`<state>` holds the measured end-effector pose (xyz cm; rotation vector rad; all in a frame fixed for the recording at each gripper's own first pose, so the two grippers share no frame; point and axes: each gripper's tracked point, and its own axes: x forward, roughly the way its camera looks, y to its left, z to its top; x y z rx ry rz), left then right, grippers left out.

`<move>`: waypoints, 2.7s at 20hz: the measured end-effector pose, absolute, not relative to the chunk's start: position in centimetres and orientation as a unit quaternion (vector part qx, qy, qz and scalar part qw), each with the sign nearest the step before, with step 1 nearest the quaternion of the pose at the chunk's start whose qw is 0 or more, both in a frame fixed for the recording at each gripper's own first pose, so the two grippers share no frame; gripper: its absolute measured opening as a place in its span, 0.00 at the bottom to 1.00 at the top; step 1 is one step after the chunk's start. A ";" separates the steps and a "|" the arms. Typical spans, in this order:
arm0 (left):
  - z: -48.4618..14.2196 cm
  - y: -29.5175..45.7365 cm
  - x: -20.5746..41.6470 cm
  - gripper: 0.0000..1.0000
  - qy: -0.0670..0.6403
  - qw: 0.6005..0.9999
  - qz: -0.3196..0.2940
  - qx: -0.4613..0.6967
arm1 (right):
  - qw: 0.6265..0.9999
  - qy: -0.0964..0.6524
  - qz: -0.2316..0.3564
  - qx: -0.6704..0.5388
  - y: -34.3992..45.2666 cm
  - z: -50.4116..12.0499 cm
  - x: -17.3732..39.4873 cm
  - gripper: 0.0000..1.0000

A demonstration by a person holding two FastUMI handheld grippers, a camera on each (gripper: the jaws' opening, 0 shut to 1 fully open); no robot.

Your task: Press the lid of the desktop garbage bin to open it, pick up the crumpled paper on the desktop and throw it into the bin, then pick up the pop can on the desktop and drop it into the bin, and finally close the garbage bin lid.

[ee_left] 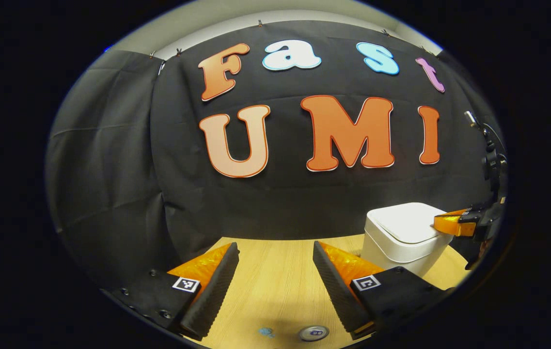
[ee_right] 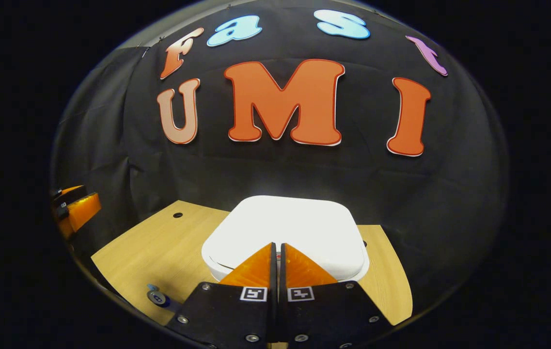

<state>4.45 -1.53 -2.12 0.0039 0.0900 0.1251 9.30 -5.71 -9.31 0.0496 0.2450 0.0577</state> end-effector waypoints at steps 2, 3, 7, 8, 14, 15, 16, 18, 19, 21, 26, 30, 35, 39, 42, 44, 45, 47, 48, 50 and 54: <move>-2.5 -0.7 4.6 0.99 0.046 0.997 0.058 -0.001 | 0.996 0.088 0.018 0.010 -5.4 -7.3 9.0 0.01; -2.9 -0.2 4.9 0.98 0.046 0.998 0.051 -0.002 | 0.997 0.074 0.016 0.002 -5.1 -6.5 8.9 0.01; -4.1 1.2 6.0 0.98 0.044 0.998 0.045 0.000 | 0.999 0.043 0.023 -0.022 -2.8 -4.5 8.3 0.34; -5.2 1.4 6.2 0.98 0.052 0.998 0.042 -0.002 | 0.999 0.031 0.023 -0.032 -2.3 -4.1 8.2 0.48; -10.9 3.4 7.3 0.99 0.111 0.993 0.032 -0.008 | 0.995 0.029 0.079 -0.044 2.9 -4.4 7.6 0.88; -11.7 4.0 7.5 0.99 0.119 0.992 0.031 -0.003 | 0.994 0.047 0.088 -0.045 3.8 -5.6 7.6 0.90; -13.2 4.3 7.5 0.98 0.135 0.991 0.025 -0.002 | 0.993 0.060 0.093 -0.047 4.6 -6.5 7.5 0.92; -15.3 4.4 7.3 0.98 0.157 0.988 0.012 -0.002 | 0.991 0.069 0.106 -0.052 6.0 -7.3 7.3 0.94; -16.1 4.4 7.2 0.98 0.169 0.986 0.006 -0.002 | 0.990 0.073 0.111 -0.055 6.6 -7.7 7.2 0.94; -18.3 4.2 6.7 0.99 0.195 0.981 -0.007 0.001 | 0.987 0.084 0.118 -0.063 7.4 -8.7 7.0 0.96; -23.6 3.2 5.7 0.98 0.253 0.966 -0.042 0.018 | 0.978 0.128 0.156 -0.052 10.5 -11.9 5.7 0.98; -28.2 1.4 5.6 0.99 0.299 0.951 -0.073 0.028 | 0.973 0.162 0.162 -0.035 11.1 -14.5 4.7 0.99; -32.1 0.4 4.1 0.99 0.347 0.933 -0.088 0.031 | 0.965 0.196 0.168 -0.039 11.4 -17.5 4.1 1.00; -34.7 -0.4 3.0 0.99 0.384 0.918 -0.102 0.017 | 0.957 0.228 0.172 -0.041 11.7 -20.0 3.7 1.00; -35.5 -0.6 2.5 0.99 0.401 0.909 -0.109 0.008 | 0.949 0.250 0.187 -0.037 12.2 -21.1 2.7 1.00; -35.8 -1.0 2.1 0.99 0.415 0.902 -0.115 -0.005 | 0.944 0.264 0.196 -0.038 12.6 -21.9 2.0 1.00; -36.0 -1.0 2.0 0.96 0.420 0.900 -0.116 -0.006 | 0.942 0.268 0.199 -0.038 12.7 -22.1 1.7 1.00; -36.6 -0.7 1.5 0.84 0.433 0.894 -0.113 -0.008 | 0.941 0.271 0.200 -0.045 12.9 -22.1 1.5 1.00; -37.1 -0.7 1.2 0.76 0.439 0.892 -0.111 -0.011 | 0.940 0.273 0.200 -0.048 13.0 -22.3 1.4 1.00; -37.1 0.3 1.5 0.43 0.436 0.894 -0.098 -0.001 | 0.938 0.279 0.202 -0.044 13.0 -22.6 1.2 1.00; -35.6 1.1 2.7 0.08 0.437 0.894 -0.100 -0.006 | 0.933 0.287 0.211 -0.045 13.0 -23.4 0.4 1.00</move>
